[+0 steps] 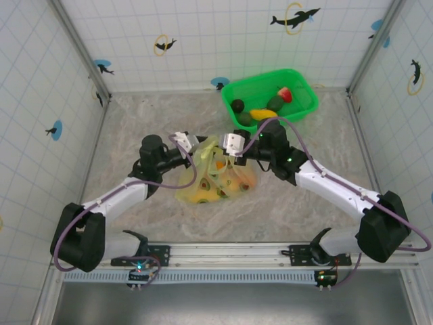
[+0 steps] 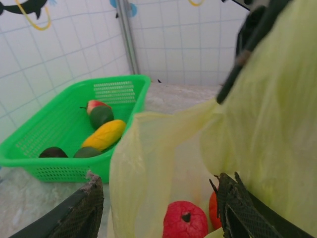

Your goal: Place the fake fruits into the plastic bag and tie a complex knot

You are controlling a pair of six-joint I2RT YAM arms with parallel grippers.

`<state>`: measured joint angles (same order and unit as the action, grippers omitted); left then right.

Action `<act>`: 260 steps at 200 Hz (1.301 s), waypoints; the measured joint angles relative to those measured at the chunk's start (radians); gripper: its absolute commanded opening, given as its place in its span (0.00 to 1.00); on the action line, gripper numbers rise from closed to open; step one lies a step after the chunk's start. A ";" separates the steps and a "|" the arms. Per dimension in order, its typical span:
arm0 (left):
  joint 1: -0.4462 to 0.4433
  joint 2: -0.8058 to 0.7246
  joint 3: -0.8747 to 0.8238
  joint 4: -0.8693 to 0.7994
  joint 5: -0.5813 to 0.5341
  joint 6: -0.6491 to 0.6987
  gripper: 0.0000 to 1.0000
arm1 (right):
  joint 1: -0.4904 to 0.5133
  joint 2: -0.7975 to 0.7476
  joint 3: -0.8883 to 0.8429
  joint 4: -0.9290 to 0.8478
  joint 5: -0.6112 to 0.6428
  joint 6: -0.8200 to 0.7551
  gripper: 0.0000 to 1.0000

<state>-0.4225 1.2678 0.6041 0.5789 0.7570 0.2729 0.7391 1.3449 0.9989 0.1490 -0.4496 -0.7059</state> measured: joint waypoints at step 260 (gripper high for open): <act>-0.025 0.013 -0.018 0.113 0.032 -0.138 0.00 | 0.024 -0.036 -0.064 0.069 0.078 0.111 0.37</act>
<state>-0.4473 1.2812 0.5861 0.6922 0.7891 0.1349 0.7631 1.3087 0.9344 0.2180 -0.3714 -0.5953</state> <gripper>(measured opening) 0.047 0.318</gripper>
